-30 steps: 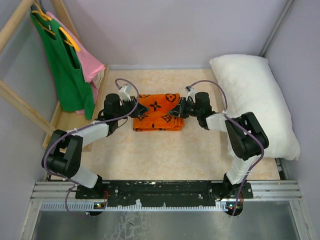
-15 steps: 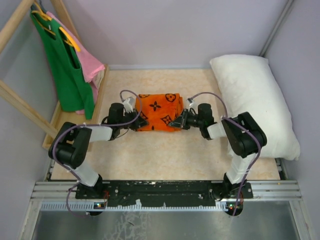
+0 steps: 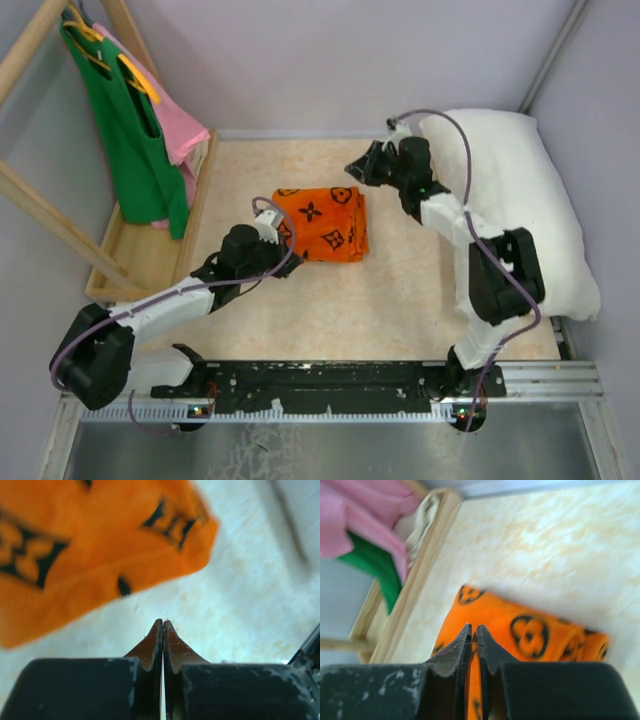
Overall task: Remove the pillowcase from the pillow
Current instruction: Fold the pillowcase at the center of the board, then move the pillowcase to the center of the board.
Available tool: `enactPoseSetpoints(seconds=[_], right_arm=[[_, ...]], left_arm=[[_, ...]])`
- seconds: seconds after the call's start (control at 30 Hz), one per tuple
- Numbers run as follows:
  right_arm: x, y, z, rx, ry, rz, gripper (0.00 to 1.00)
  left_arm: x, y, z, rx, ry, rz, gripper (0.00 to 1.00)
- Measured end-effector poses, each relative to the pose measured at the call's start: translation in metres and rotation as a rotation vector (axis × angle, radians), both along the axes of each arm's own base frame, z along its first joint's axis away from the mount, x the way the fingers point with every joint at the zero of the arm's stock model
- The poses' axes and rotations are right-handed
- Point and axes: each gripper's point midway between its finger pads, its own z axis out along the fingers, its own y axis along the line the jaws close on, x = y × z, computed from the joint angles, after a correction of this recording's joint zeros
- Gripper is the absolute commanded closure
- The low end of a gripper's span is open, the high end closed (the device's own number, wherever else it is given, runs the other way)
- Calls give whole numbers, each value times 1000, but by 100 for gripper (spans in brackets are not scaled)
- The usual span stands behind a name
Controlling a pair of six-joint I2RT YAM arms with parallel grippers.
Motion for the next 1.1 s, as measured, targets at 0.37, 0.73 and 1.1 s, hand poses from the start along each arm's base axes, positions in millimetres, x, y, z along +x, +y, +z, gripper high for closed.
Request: enactPoseSetpoints(seconds=[0.37,0.73,1.1], right_arm=[[134,-1,-90,-296,155,-92,88],[106,-20,-180,-471,301,-21,94],[35,-127,-164,-392,447,-242,72]], left_arm=[[-35,50,-115,176,293,191,100],[51,20,-112,177,254,283,100],[191,-2,-105,294,121,326,100]])
